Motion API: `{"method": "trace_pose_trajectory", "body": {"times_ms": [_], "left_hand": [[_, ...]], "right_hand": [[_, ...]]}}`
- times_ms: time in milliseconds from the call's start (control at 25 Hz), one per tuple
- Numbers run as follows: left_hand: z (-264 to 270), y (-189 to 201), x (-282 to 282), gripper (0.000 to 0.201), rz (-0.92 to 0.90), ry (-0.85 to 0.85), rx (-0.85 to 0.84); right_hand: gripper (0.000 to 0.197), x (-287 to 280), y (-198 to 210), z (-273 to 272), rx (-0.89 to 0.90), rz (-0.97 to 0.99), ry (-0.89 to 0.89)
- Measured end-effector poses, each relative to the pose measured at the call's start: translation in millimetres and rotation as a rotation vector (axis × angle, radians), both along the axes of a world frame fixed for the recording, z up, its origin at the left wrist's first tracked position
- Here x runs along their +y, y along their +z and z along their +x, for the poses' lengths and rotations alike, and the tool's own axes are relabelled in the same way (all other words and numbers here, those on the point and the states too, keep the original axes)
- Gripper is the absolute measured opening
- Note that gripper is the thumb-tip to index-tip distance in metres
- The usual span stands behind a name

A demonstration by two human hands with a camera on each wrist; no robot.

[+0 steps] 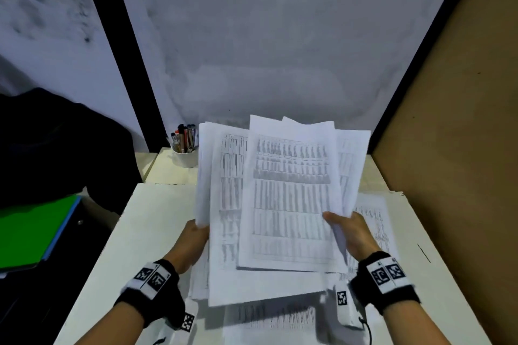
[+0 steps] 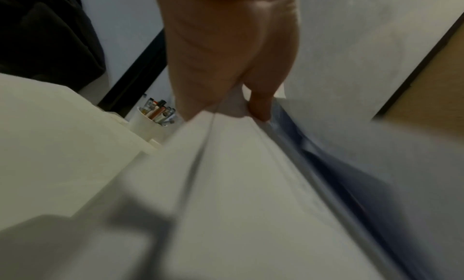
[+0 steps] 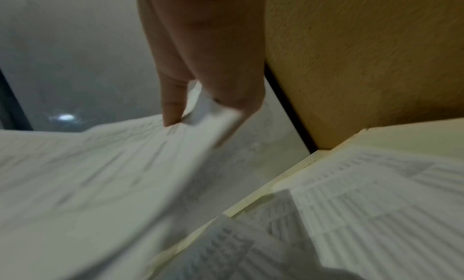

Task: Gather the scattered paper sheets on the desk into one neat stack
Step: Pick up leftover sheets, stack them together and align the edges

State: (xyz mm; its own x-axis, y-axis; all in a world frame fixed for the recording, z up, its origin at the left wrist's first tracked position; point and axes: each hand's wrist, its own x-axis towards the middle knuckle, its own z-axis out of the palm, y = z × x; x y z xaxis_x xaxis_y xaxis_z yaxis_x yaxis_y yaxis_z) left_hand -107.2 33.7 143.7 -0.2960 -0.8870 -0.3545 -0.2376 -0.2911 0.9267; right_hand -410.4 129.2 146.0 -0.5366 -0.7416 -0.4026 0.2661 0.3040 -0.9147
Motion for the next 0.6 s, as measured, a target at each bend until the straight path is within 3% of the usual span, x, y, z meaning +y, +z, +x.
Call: {"method": "trace_pose_trajectory", "body": {"times_ms": [120, 240, 400, 480, 520, 600], "left_hand": [[-16, 7, 4, 0.021, -0.029, -0.077, 0.069], [-19, 16, 6, 0.030, -0.042, -0.020, 0.221], [-14, 6, -9, 0.063, 0.091, 0.081, 0.463], [-16, 7, -10, 0.071, 0.062, 0.098, 0.481], [-18, 7, -11, 0.067, -0.005, 0.105, 0.435], [-21, 11, -11, 0.033, -0.110, 0.165, 0.377]], "right_hand": [[0.026, -15, 5, 24, -0.105, -0.016, 0.142], [0.034, -24, 4, 29, -0.125, -0.018, 0.231], [0.011, -26, 13, 32, 0.091, -0.053, 0.185], [0.008, -25, 17, 35, 0.179, -0.113, 0.167], [0.008, -26, 16, 37, 0.211, -0.133, 0.162], [0.009, -27, 13, 38, 0.211, -0.164, 0.137]]}}
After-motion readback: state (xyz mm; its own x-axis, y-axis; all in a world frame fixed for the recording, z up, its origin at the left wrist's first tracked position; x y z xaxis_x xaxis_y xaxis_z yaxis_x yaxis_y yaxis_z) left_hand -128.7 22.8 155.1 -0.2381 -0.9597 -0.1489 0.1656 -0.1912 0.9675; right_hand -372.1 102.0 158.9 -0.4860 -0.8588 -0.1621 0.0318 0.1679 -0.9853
